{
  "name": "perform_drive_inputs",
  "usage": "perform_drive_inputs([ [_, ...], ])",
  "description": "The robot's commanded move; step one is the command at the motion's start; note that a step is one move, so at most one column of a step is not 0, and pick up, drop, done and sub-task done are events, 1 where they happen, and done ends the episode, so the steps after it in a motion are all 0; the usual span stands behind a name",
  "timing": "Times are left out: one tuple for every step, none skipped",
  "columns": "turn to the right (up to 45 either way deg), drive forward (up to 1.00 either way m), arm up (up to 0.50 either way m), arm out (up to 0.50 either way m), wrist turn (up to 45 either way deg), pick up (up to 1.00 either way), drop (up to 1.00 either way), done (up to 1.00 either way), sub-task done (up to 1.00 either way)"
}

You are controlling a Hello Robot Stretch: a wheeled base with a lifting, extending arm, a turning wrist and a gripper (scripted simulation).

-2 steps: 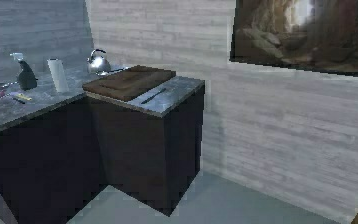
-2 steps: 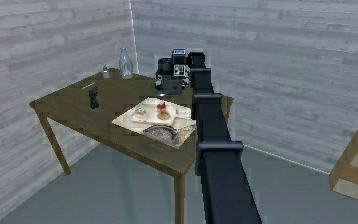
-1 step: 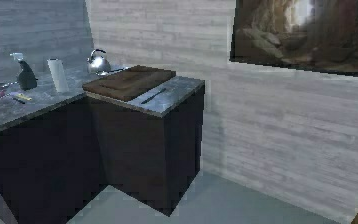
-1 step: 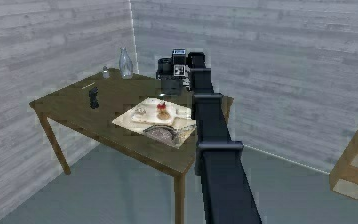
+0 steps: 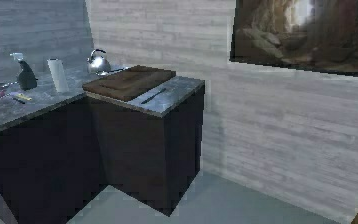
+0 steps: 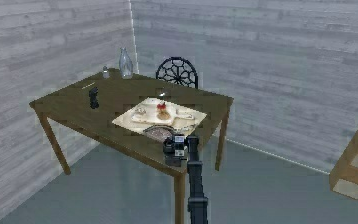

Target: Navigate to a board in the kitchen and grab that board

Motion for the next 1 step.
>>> perform_drive_inputs([
  [0.0, 0.0, 0.0, 0.0, 0.0, 1.0, 0.0, 0.0, 0.0],
])
